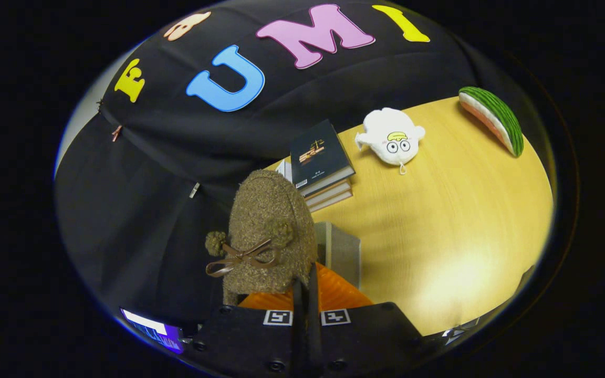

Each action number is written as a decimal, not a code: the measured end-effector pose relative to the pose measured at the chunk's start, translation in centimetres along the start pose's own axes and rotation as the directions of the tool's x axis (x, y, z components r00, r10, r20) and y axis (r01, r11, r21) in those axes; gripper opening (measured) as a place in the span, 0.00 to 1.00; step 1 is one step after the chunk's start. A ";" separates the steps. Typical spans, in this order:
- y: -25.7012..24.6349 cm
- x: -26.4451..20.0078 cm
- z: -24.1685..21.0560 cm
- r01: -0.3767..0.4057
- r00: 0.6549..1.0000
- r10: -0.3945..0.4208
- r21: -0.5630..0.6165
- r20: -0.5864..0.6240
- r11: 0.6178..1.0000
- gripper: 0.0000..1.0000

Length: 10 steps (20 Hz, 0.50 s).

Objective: Open the storage box then place both shoes into the box .Put the left shoe in first, then the right shoe, with the right side of both shoes facing outward in a uniform manner.

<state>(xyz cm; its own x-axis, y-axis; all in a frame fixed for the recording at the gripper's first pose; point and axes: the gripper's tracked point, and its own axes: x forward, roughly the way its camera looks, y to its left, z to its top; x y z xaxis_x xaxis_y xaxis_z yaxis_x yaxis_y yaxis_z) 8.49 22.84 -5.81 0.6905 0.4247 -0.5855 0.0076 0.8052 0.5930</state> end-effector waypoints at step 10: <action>-2.3 6.0 -7.5 0.172 0.980 -0.169 0.018 -0.106 0.985 0.05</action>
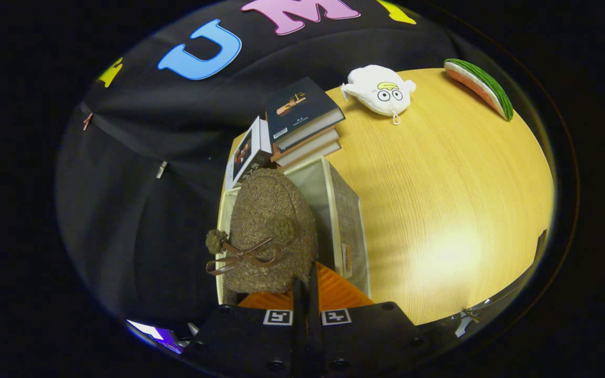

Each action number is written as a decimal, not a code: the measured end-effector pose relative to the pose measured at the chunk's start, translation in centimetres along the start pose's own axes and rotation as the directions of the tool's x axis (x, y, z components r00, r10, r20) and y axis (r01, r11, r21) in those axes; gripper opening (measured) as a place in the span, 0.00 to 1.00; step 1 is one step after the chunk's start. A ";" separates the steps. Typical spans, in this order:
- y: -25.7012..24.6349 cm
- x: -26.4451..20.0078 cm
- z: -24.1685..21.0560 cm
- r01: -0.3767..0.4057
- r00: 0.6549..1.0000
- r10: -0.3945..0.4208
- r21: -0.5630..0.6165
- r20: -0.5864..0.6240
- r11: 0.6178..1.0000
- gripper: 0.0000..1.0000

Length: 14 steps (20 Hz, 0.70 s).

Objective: Open the storage box then place both shoes into the box .Put the left shoe in first, then the right shoe, with the right side of both shoes facing outward in a uniform manner.

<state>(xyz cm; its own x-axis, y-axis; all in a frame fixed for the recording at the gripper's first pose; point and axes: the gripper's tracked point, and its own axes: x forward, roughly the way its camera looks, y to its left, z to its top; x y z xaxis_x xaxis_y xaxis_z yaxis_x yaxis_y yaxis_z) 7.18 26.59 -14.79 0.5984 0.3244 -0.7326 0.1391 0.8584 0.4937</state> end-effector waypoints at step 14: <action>5.2 -10.2 4.4 -0.052 0.957 0.147 -0.347 0.252 0.936 0.98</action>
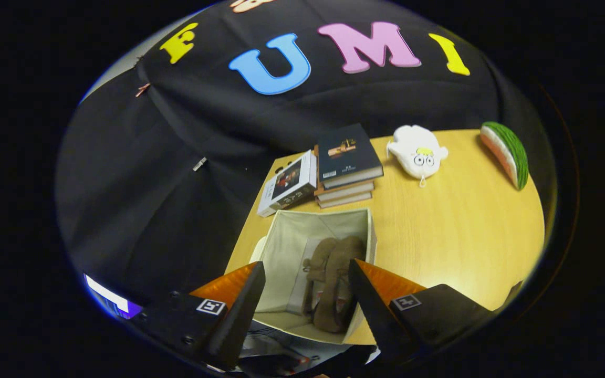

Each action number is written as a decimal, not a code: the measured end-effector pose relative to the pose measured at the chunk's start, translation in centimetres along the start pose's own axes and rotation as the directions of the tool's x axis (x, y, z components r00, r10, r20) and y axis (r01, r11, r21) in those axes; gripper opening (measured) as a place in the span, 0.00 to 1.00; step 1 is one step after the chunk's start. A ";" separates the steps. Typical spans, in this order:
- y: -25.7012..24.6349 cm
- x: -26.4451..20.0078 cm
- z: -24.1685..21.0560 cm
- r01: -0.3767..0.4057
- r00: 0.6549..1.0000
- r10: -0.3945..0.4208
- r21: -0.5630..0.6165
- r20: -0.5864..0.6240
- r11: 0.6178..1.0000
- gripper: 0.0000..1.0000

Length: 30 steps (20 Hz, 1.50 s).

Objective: Open the storage box then place both shoes into the box .Put the left shoe in first, then the right shoe, with the right side of both shoes facing outward in a uniform manner.

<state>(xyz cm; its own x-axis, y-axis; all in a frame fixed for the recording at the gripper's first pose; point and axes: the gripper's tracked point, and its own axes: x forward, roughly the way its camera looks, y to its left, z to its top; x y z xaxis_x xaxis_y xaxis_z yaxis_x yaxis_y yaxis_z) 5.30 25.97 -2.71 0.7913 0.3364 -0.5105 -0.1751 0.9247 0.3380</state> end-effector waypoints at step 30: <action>-31.1 -18.1 14.2 0.350 0.766 -0.129 -0.241 0.630 0.905 0.98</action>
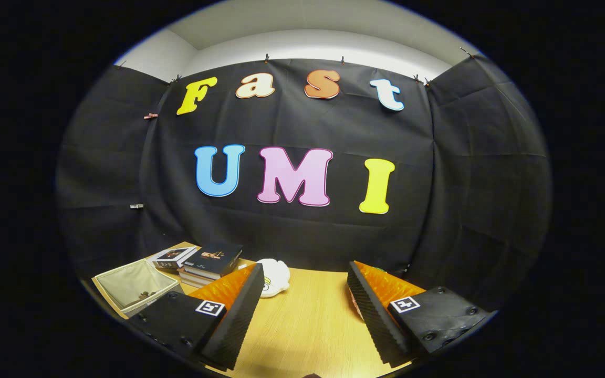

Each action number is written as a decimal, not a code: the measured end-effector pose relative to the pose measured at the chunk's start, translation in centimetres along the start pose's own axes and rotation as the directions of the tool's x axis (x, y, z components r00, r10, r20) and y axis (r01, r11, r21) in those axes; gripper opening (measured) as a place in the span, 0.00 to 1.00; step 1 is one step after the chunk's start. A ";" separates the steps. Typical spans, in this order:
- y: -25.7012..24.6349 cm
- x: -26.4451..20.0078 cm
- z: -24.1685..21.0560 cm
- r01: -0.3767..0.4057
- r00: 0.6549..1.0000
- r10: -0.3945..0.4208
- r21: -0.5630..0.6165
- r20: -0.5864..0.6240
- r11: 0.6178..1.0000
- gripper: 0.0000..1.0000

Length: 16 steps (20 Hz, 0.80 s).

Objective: Open the storage box then place both shoes into the box .Put the left shoe in first, then the right shoe, with the right side of both shoes facing outward in a uniform manner.

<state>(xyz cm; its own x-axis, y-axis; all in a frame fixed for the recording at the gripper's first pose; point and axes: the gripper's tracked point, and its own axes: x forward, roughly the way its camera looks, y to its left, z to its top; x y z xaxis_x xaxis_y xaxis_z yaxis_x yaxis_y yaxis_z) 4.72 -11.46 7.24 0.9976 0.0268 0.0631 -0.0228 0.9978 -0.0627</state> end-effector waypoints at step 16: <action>-0.8 -0.6 -3.6 -0.046 0.997 0.044 -0.030 -0.070 0.998 0.97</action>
<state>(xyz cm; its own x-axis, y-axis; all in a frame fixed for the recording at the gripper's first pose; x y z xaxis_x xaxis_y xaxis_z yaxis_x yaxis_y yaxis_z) 4.38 -12.45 3.69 0.9977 0.0666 -0.0097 -0.0672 0.9932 -0.0951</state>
